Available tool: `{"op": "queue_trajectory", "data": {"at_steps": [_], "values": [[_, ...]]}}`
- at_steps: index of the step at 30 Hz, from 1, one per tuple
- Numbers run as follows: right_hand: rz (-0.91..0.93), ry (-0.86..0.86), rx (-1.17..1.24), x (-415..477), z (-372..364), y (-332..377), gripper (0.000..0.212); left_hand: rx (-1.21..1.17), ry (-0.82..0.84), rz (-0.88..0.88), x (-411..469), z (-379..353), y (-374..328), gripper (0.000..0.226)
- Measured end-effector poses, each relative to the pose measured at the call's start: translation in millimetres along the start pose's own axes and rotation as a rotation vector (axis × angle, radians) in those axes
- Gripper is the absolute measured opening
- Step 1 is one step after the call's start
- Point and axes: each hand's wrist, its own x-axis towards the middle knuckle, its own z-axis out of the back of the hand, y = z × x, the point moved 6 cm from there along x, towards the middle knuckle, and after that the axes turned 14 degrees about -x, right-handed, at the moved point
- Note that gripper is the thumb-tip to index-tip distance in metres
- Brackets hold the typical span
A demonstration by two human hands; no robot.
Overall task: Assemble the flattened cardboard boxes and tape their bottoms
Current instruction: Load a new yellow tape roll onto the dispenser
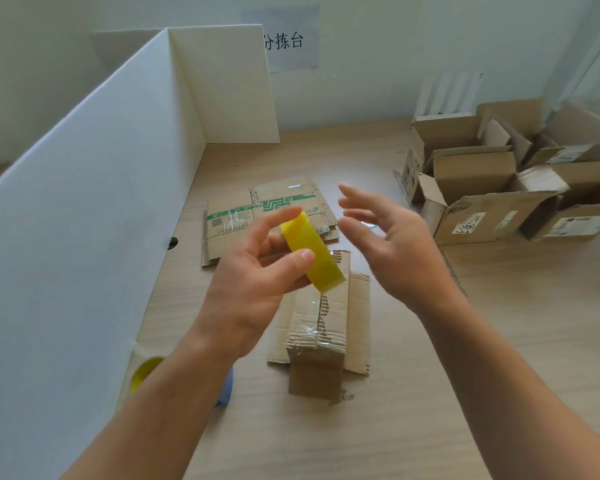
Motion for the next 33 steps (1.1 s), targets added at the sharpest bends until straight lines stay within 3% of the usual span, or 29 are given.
{"op": "queue_trajectory", "data": {"at_steps": [2, 4, 6, 9, 14, 17, 19, 33], "values": [[-0.042, 0.131, 0.179, -9, -10, -2, 0.028, -0.095, -0.06, -0.004, 1, 4, 2, 0.043], [0.0, 0.258, 0.177, -21, -25, 2, 0.027, -0.131, -0.1, 0.008, 1, 4, 4, 0.039], [0.021, 0.251, 0.117, -27, -33, 4, 0.018, -0.063, -0.117, 0.058, 1, 4, 6, 0.034], [0.082, 0.198, -0.028, -27, -27, 7, 0.012, 0.296, -0.053, 0.094, 2, 9, -1, 0.035], [0.299, 0.225, -0.176, -21, -9, 24, 0.026, 0.759, 0.103, 0.03, 12, 10, -20, 0.056], [0.392, 0.258, -0.229, -18, -5, 29, 0.028, 0.639, 0.229, 0.074, 11, -2, -15, 0.032], [0.409, 0.282, -0.234, -17, -4, 29, 0.028, 0.546, 0.227, 0.107, 9, -5, -9, 0.021], [0.338, 0.349, -0.184, -8, 1, 21, 0.032, -0.013, 0.031, 0.294, -3, -18, 30, 0.017]]}}
